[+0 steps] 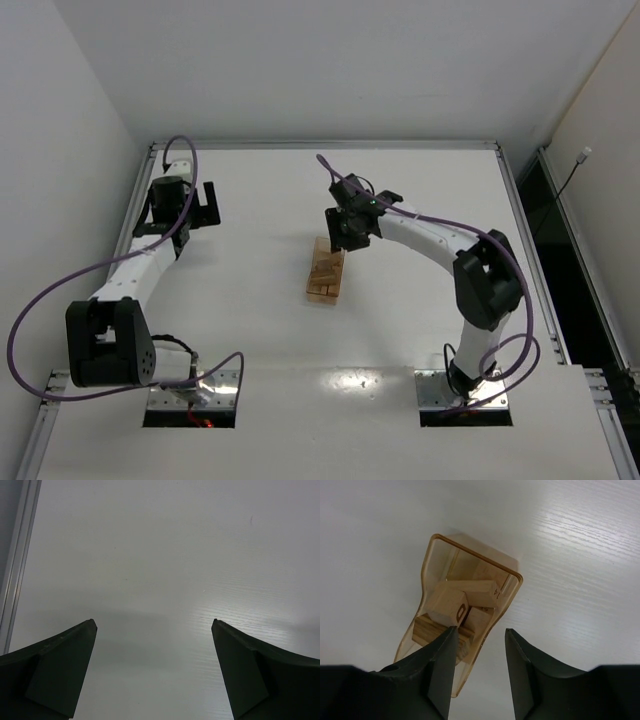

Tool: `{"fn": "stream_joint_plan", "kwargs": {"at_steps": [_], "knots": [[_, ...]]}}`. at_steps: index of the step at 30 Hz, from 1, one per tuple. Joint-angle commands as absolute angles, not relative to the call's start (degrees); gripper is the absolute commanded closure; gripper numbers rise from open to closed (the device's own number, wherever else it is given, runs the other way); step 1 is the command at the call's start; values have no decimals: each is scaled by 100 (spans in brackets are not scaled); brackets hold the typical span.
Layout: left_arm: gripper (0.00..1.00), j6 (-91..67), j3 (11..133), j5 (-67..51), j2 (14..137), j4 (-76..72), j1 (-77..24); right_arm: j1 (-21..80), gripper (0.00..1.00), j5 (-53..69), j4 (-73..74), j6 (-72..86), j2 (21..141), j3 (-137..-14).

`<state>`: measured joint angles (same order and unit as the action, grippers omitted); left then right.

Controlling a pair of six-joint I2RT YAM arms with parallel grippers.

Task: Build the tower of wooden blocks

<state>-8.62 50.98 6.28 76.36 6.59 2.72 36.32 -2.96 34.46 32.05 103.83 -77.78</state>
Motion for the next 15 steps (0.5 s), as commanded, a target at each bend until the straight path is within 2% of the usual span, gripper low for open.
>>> {"fn": "stream_joint_plan", "kwargs": {"at_steps": [1,3,6,15], "knots": [[0,-835,5291,809,7365,510,360,3656,62,-615,3437,3516,10608,-8007],[0,-835,5291,870,7365,510,360,3656,63,-755,3489,3516,10695,-8076],[0,-835,5291,870,7427,510,360,3656,71,-861,3542,3577,10758,-8130],[0,-835,5291,870,7584,457,413,3498,75,-914,3480,3577,11056,-8130]]}}
